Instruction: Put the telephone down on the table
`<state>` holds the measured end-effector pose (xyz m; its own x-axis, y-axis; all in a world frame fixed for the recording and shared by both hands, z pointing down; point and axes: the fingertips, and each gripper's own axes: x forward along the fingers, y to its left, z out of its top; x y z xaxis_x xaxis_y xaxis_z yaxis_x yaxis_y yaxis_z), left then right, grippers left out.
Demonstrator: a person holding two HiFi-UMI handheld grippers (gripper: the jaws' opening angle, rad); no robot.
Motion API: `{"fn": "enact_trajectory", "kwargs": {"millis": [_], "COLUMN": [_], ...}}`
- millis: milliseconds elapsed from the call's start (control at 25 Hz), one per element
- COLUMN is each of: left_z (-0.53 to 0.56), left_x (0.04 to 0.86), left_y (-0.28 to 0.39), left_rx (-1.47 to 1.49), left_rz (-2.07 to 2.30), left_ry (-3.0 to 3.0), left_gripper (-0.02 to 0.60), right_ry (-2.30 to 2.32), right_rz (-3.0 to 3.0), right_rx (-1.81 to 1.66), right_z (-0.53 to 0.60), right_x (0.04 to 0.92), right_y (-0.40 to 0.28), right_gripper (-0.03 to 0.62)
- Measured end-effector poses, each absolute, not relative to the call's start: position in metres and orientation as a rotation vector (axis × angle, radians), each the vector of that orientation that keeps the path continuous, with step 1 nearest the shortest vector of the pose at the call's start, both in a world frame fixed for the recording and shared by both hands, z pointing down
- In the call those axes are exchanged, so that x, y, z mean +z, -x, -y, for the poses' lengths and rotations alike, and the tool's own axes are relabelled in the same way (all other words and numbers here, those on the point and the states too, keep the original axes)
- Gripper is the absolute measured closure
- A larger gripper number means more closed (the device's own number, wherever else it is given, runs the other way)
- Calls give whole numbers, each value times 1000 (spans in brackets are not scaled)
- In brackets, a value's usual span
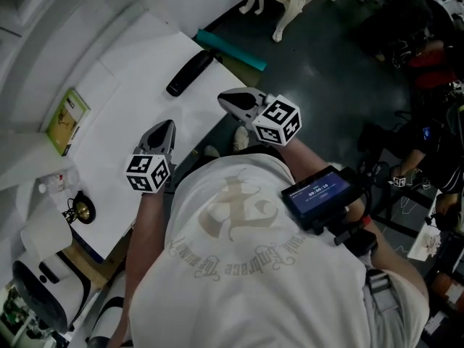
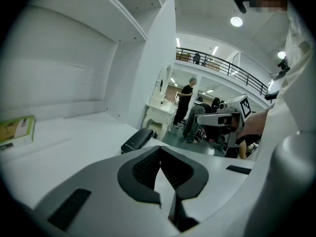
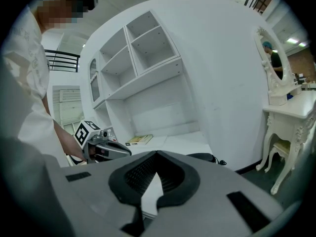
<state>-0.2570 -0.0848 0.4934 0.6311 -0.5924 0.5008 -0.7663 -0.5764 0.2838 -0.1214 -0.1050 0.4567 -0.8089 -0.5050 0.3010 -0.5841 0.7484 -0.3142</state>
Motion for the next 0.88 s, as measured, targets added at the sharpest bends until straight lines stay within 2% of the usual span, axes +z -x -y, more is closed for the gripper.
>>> {"fn": "enact_trajectory", "kwargs": {"millis": [880], "left_z": [79], "left_x": [497], "left_y": [248], "left_rx": [524], "left_rz": [947], "left_ry": [-2448], "left_gripper": [569], "right_ry": [-989], "right_rz": [2724], "right_rx": [592], "right_z": [85], "right_x": [460], "right_y": [121], "right_gripper": [579]}}
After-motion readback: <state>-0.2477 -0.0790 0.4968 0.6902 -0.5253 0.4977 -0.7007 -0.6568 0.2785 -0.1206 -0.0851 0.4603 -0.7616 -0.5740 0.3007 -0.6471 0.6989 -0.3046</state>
